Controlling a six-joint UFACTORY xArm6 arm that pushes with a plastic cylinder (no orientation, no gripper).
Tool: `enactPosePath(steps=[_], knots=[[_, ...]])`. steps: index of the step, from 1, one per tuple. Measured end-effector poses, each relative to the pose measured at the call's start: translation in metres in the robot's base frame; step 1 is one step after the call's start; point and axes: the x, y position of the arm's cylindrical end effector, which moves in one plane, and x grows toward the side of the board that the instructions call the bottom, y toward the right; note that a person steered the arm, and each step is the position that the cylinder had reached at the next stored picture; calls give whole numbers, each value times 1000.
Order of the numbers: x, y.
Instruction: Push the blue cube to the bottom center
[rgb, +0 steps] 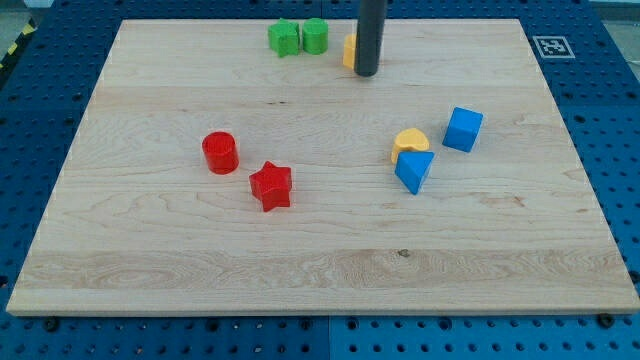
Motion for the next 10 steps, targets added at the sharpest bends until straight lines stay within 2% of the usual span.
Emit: enactPosePath(steps=[1, 2, 3, 5, 7, 9, 10], knots=[[-8, -28], [2, -26], [46, 1], [62, 112], [101, 119], [175, 126], [177, 120]])
